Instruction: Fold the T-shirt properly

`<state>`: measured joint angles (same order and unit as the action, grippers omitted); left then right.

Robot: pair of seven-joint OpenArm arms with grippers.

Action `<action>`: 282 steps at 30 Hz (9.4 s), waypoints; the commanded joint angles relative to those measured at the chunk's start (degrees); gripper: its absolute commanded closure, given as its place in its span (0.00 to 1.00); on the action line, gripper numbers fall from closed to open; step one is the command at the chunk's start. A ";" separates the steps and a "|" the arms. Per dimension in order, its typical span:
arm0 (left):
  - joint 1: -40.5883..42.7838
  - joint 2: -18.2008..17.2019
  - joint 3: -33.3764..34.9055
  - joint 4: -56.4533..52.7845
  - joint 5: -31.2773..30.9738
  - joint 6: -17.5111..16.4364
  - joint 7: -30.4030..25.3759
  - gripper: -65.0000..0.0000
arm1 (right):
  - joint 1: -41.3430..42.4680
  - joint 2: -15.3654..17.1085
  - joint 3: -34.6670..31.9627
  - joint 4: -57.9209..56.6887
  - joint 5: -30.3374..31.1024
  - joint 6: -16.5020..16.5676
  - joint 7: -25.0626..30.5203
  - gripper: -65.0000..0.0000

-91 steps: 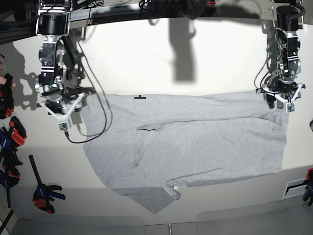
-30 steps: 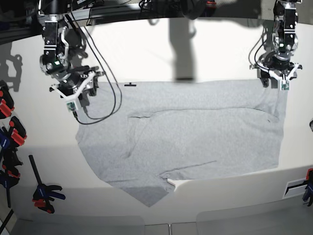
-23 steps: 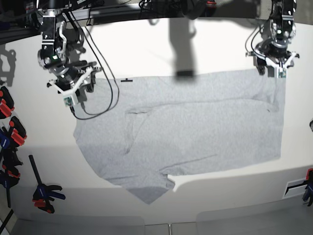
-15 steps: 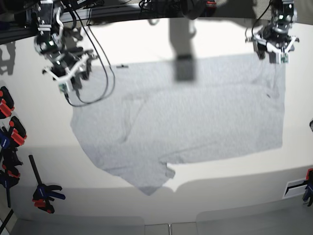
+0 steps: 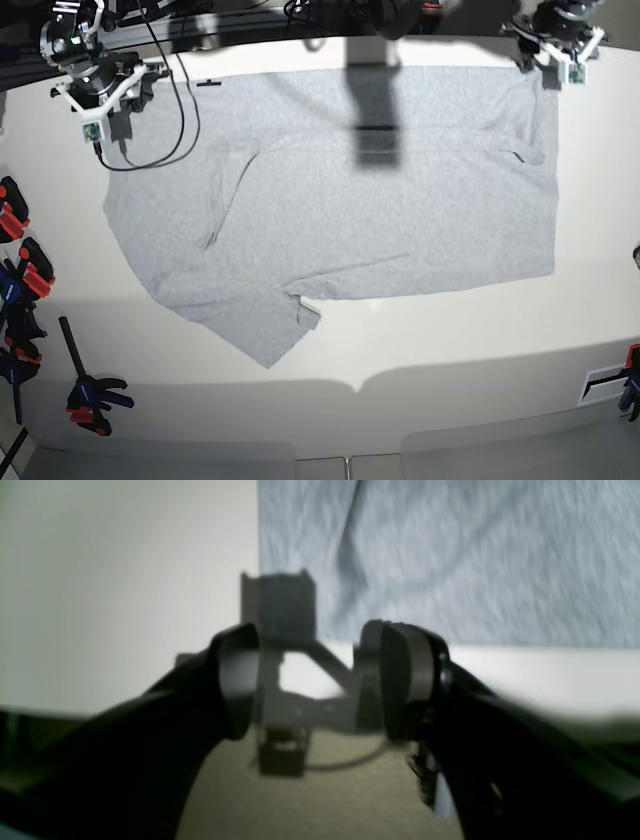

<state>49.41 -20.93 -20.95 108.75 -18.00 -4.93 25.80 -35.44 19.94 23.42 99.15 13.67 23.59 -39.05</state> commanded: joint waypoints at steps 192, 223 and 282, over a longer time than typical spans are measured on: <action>-32.39 -25.77 29.79 -16.13 24.96 -9.20 -7.78 0.46 | 27.41 11.02 -46.07 6.36 -25.27 10.71 -2.14 0.56; -32.41 -25.77 29.79 -16.13 24.96 -9.18 -7.63 0.46 | 33.38 -1.53 -46.34 9.07 -3.08 16.41 -14.95 0.56; -32.44 -27.26 29.57 -15.32 29.97 -4.20 -5.64 0.46 | 43.15 -1.68 -57.16 -5.33 -19.47 7.89 -4.96 0.57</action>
<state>17.45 -47.00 9.32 92.64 11.62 -10.31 20.56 6.68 18.22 -34.04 92.99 -5.98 32.08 -44.62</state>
